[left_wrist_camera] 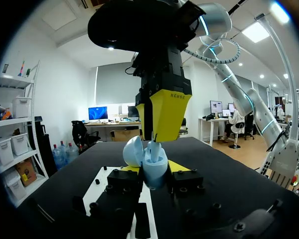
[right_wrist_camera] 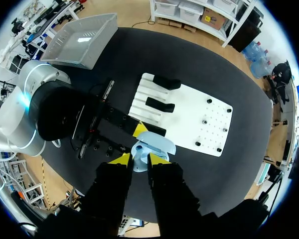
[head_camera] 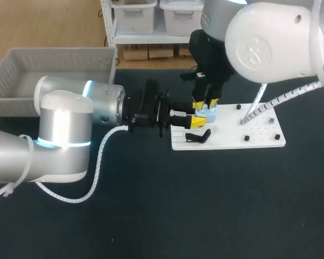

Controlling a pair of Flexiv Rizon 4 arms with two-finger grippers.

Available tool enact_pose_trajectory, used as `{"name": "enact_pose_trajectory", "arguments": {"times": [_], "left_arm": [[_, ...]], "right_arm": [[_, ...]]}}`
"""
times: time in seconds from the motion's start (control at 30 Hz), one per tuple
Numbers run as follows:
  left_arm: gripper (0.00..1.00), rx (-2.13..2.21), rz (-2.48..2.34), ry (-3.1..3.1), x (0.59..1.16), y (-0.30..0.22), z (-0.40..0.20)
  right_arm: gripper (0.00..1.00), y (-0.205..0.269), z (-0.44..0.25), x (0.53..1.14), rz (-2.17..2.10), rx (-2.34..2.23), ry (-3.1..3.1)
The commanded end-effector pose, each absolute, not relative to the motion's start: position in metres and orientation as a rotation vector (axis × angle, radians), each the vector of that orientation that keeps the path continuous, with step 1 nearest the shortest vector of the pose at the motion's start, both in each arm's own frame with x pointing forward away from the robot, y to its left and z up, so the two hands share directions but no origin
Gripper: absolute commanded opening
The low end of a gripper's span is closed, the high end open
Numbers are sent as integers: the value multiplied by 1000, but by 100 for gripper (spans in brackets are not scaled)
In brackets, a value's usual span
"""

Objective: Pick up each earbud case from the left stands, insert the matching earbuds, close the lid, and place the case in the box.

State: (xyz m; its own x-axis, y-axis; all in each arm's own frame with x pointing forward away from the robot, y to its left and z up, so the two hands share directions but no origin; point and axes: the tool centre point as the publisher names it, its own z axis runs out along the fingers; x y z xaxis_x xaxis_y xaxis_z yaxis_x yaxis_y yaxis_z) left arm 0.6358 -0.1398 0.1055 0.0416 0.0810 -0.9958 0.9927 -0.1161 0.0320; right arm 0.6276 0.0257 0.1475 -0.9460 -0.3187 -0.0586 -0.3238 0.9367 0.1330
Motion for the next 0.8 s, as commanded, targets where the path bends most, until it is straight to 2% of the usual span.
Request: {"name": "enact_pose_trajectory", "arguments": {"times": [0.03,0.8], "left_arm": [[0,1366,-1218,1185,634,-140,105],[0,1366,-1218,1185,634,-140,105]], "right_arm": [[0,25,147,630,220,-496,3058],[0,23,147,635,228,-456,3054]]}}
